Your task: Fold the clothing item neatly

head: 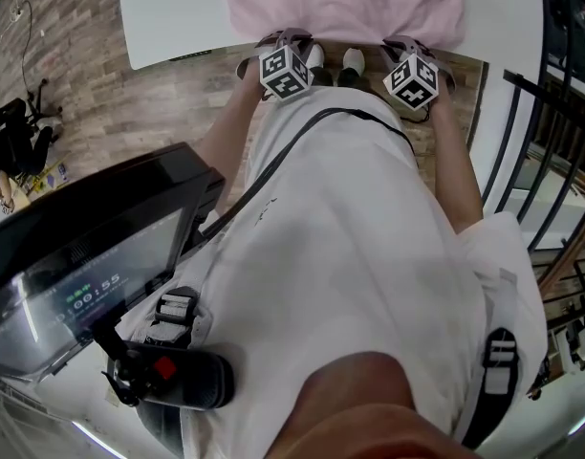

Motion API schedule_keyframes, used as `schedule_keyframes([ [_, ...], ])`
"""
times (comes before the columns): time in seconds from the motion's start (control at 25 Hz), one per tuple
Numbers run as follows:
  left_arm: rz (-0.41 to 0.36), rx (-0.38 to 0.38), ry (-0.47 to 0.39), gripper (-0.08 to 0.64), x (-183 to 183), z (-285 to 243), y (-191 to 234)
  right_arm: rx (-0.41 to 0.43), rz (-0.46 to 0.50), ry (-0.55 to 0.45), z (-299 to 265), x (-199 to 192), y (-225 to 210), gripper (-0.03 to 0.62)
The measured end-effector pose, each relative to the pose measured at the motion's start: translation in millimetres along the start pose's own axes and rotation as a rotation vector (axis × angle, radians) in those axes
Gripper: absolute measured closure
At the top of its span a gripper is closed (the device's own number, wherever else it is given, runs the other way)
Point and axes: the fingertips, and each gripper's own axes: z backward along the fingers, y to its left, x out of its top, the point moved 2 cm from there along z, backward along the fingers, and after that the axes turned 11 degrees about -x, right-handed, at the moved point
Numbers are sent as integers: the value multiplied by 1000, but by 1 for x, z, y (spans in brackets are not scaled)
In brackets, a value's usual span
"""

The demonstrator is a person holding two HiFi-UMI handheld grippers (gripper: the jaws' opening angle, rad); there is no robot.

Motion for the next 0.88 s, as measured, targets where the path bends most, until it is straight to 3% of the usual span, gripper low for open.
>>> schedule_keyframes([
  [0.2, -12, -40, 2, 551, -1, 12, -12, 88, -8, -6, 13, 5, 12, 561],
  [0.44, 4, -27, -24, 551, 2, 33, -25, 89, -15, -41, 33, 12, 20, 561],
  [0.88, 26, -113, -65, 551, 12, 78, -61, 189, -48, -81, 86, 21, 38, 561],
])
